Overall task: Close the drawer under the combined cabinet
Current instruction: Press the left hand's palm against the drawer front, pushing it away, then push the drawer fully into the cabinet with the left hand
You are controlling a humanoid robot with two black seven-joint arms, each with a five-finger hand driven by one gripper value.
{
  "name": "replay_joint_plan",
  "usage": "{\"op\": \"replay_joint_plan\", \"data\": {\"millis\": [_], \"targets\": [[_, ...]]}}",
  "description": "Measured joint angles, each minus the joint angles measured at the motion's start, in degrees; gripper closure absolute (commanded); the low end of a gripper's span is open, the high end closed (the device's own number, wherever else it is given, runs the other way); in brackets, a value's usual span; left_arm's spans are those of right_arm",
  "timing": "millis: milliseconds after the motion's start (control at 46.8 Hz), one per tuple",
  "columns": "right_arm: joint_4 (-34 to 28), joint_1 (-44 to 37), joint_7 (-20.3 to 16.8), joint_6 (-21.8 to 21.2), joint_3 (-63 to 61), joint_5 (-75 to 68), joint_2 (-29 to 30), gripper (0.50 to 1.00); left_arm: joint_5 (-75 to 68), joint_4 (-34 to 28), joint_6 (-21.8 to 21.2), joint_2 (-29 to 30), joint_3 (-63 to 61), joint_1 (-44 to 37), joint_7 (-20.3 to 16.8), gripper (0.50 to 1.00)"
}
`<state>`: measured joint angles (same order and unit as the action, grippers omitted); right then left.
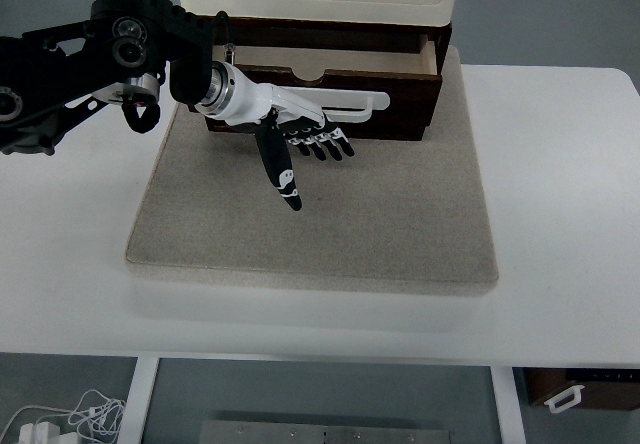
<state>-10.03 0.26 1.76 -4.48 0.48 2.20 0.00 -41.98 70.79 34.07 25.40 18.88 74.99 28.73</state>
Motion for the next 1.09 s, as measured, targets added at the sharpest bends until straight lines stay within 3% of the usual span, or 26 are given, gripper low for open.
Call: {"op": "replay_joint_plan", "data": {"millis": [663,1091], "targets": [[0.00,0.01,0.00,0.00,-0.01,0.00,0.00,0.548,-2.47,-11.03,-0.73,-4.12,3.62,-0.11,-1.39,0.506],[0.00,0.00,0.00,0.00,-0.01,0.00,0.00,0.548,-3.63,-13.14,-3.21,-4.49,4.00,0.07,-2.28,0.508]]}}
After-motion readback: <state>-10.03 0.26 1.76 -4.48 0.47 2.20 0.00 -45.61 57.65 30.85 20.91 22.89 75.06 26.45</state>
